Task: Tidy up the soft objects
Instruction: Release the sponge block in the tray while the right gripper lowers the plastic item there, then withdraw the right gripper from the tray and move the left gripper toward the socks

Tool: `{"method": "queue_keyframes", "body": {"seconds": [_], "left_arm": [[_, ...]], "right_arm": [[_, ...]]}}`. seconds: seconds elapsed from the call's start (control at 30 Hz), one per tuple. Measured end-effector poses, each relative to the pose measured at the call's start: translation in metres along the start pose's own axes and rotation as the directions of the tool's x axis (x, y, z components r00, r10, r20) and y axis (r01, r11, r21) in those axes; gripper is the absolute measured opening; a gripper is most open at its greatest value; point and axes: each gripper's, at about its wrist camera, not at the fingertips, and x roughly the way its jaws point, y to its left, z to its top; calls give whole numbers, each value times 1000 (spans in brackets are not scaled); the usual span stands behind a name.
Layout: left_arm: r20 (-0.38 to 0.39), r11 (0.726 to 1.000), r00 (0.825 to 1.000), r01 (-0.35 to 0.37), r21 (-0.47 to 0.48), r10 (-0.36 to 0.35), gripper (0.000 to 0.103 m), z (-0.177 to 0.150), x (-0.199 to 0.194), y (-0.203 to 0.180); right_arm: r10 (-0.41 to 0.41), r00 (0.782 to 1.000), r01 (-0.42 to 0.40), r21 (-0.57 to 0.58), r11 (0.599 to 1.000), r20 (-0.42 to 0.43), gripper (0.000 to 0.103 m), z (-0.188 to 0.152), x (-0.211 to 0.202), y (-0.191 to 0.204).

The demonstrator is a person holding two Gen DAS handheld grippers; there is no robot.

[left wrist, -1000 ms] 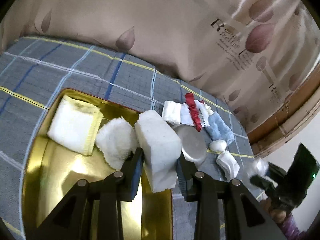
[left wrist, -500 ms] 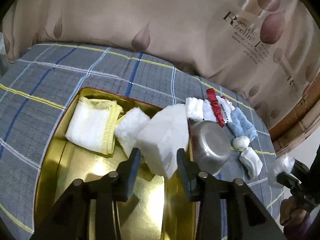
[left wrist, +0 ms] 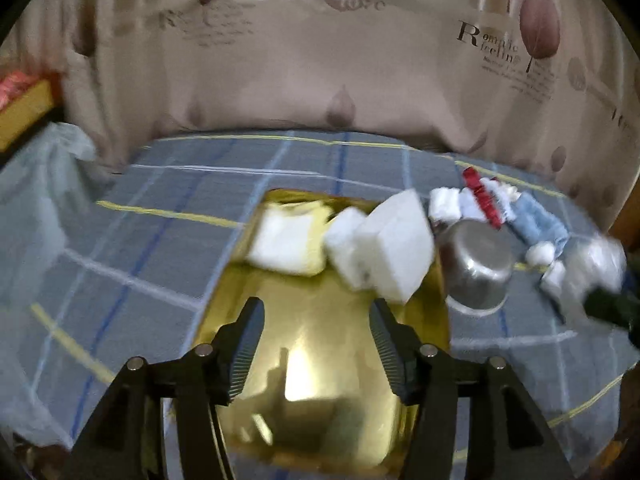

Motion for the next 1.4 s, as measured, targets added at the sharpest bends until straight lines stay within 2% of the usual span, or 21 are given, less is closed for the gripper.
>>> {"method": "queue_keyframes", "body": {"seconds": [0.13,0.2,0.27,0.43,0.73,0.93,1.17,1.27,1.33,1.4], "left_arm": [[23,996,998,-61,-63,62,65,-35,-30,16],[3,992,997,-77,-103,77,66,-50,-38,26],[-31,988,993,-114,-103,111,66,-60,-39,31],[-54,980,984,-172,-101,168,66,-62,-41,44],[-56,977,989,-144,-156,137,66,-56,-48,65],[-84,975,987,-150,-166,137,66,-58,-43,69],[-105,973,985,-153,-174,137,66,-60,-38,73],[-111,973,985,-150,-177,132,66,-60,-36,73],[-116,973,984,-154,-175,135,66,-61,-36,72],[-116,973,984,-155,-170,137,66,-61,-36,70]], "right_arm": [[69,997,-70,-17,997,-14,32,16,28,32],[92,995,-92,-3,996,-34,32,23,47,43],[111,992,-111,7,994,-55,32,31,67,53],[91,990,-92,-6,996,-106,32,49,114,75],[-14,972,12,-9,1000,-235,33,58,189,87],[-52,963,52,-6,999,-264,35,57,213,90],[-76,960,73,-18,997,-269,36,62,222,95],[-79,958,76,-21,997,-277,41,63,224,97],[-81,957,77,-23,997,-278,52,64,224,98],[-75,960,73,-17,997,-270,75,65,222,98]]}}
